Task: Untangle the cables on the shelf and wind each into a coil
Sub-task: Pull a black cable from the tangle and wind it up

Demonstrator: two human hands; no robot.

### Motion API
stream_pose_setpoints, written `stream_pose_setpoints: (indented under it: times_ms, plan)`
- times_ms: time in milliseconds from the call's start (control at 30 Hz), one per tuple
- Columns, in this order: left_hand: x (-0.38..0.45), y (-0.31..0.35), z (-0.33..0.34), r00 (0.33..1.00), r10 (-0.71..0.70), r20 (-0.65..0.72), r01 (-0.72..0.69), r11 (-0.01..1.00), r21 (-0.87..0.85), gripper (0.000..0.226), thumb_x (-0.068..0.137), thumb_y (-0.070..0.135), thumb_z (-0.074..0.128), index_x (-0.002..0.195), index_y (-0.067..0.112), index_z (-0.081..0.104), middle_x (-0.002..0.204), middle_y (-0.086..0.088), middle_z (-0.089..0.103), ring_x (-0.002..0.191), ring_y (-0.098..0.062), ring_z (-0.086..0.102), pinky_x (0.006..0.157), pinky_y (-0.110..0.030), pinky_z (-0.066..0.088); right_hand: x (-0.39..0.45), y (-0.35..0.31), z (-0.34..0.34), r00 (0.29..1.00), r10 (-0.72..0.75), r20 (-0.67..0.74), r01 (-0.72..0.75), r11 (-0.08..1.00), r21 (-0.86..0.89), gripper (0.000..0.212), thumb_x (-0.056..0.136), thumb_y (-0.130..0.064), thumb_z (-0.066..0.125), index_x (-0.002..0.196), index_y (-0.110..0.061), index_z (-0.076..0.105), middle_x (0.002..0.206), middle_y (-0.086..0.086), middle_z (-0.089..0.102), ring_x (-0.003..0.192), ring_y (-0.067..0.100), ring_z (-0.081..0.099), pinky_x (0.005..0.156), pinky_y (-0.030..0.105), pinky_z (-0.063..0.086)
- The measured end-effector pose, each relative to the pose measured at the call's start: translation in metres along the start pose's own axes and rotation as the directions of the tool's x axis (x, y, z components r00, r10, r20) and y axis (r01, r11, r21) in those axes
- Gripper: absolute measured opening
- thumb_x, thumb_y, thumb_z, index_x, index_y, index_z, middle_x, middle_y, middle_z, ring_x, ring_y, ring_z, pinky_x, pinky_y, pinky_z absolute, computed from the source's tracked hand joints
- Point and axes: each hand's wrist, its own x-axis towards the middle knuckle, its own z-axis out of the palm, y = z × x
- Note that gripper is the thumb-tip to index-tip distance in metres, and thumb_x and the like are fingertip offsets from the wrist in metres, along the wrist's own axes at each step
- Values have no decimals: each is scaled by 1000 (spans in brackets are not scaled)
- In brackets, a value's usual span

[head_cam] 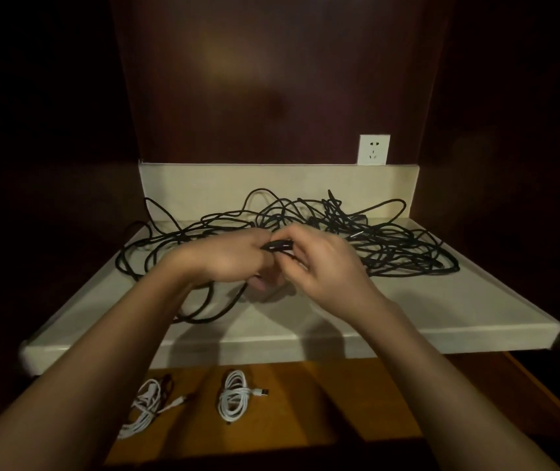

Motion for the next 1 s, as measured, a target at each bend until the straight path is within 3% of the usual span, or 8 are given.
stream_pose_setpoints:
  times_ms: [233,300,433,567,667,800,900,1000]
  plan:
    - [-21,-17,-12,934,-37,-355,-100,928,-359,18,94,13,60,103,27,66,101,7,70,96,-6,60,82,-12,44,6,-3,41,925,342,-167,-226,846,483,36,92,-18,68,122,-23,49,96,0,51,84,10,53,65,17,45]
    - [-23,-23,-16,913,-52,-405,-175,847,-503,19,90,23,65,107,31,67,114,9,72,111,-6,61,96,-17,41,12,-7,44,924,372,-94,-270,805,528,43,91,-26,70,126,-31,46,122,-3,48,110,7,51,83,13,45]
    - [-25,-26,-23,827,-104,-553,-241,822,-515,32,102,39,48,102,26,77,102,2,62,86,-9,51,76,-28,37,32,-20,54,916,392,84,-364,725,585,59,92,-37,68,142,-24,39,141,-3,46,129,9,44,109,30,39]
    - [-28,-20,-25,808,-33,-588,-432,645,-630,34,98,21,42,105,12,74,125,0,70,120,-13,55,106,-38,37,46,-32,66,904,414,110,-382,662,645,31,98,-32,59,125,-18,54,120,0,62,113,13,59,104,35,46]
    - [-26,-21,-28,779,45,-625,-596,363,-717,47,94,11,26,119,7,64,130,-9,67,134,-21,53,116,-39,33,50,-38,67,913,386,130,-324,495,806,16,106,-20,44,99,-14,56,69,0,57,61,17,58,64,29,52]
    - [-23,-24,-27,726,99,-681,-688,129,-715,45,91,19,29,121,10,61,98,-7,68,110,-30,66,102,-45,48,54,-41,61,910,380,168,-303,331,894,23,106,-22,45,88,-16,57,59,-3,36,44,9,29,42,22,32]
    - [-21,-13,-31,672,-17,-740,-739,36,-672,32,86,22,37,105,13,61,81,-4,53,81,-20,62,83,-36,54,52,-41,57,885,323,336,-390,119,913,15,102,-21,50,96,-11,59,62,-3,41,47,8,32,46,20,36]
    - [-16,-2,-36,623,-142,-769,-776,14,-631,26,97,21,31,95,16,57,74,-2,44,64,-13,46,60,-24,38,43,-40,63,853,255,456,-446,-99,889,15,97,-22,52,94,-9,58,62,-1,40,50,9,35,55,24,45]
